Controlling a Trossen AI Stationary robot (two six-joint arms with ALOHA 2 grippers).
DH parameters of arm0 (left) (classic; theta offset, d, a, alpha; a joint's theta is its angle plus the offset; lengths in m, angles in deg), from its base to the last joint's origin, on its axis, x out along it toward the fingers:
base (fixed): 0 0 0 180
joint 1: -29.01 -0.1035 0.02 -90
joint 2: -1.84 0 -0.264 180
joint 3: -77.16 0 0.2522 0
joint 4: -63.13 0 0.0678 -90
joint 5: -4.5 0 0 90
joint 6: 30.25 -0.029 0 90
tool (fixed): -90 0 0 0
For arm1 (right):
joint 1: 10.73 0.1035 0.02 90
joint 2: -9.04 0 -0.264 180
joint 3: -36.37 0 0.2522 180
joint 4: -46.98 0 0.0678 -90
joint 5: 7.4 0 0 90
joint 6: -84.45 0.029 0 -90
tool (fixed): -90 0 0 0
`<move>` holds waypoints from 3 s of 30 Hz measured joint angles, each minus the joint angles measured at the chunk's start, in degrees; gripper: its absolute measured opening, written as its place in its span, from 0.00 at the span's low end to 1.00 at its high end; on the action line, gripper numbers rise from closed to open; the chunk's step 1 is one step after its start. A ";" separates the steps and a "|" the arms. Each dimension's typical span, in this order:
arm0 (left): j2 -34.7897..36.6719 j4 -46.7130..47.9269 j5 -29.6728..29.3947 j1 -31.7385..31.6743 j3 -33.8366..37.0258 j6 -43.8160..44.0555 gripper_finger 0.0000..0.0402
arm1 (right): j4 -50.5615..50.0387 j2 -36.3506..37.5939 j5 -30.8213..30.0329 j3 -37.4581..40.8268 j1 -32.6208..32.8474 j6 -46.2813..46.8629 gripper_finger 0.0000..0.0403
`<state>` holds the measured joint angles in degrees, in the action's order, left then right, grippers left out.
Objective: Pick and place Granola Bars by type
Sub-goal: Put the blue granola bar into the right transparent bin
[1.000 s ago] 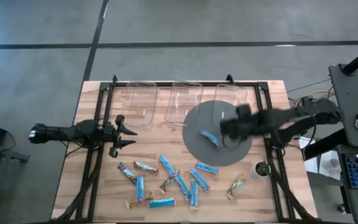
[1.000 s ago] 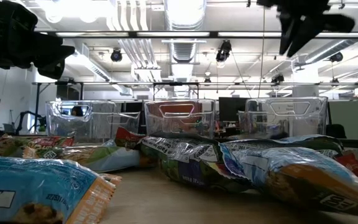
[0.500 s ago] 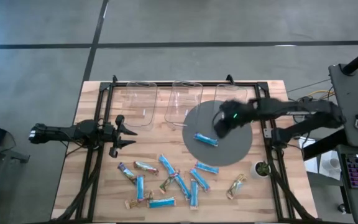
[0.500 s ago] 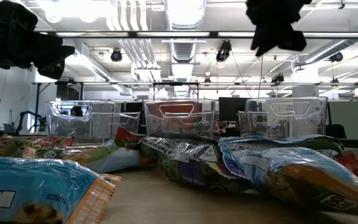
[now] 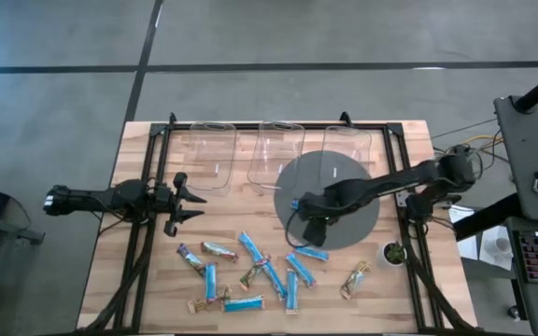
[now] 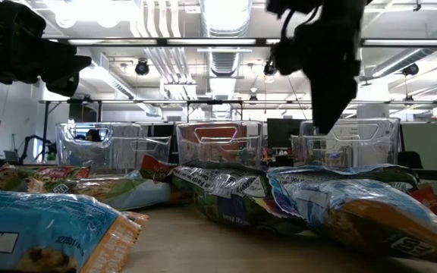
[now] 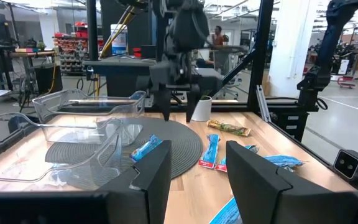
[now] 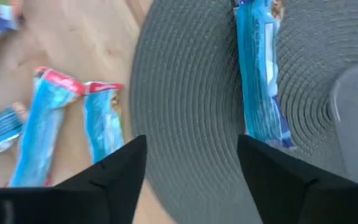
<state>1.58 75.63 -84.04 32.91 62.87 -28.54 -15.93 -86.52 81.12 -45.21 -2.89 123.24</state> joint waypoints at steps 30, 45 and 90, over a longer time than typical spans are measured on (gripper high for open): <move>0.00 0.00 0.01 0.00 0.02 0.02 0.34 | -20.15 -24.30 -5.97 -23.46 -9.14 -21.56 0.69; -0.01 0.00 -0.01 -0.01 0.02 0.01 0.34 | -19.11 -24.47 -6.27 -18.74 -8.37 -22.48 0.64; -0.01 0.00 -0.01 -0.01 -0.01 0.02 0.34 | -22.69 4.58 -16.23 -19.28 -15.96 2.83 0.07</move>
<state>1.57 75.63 -84.05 32.89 62.86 -28.52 -38.61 -81.94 64.89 -64.50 -18.85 126.08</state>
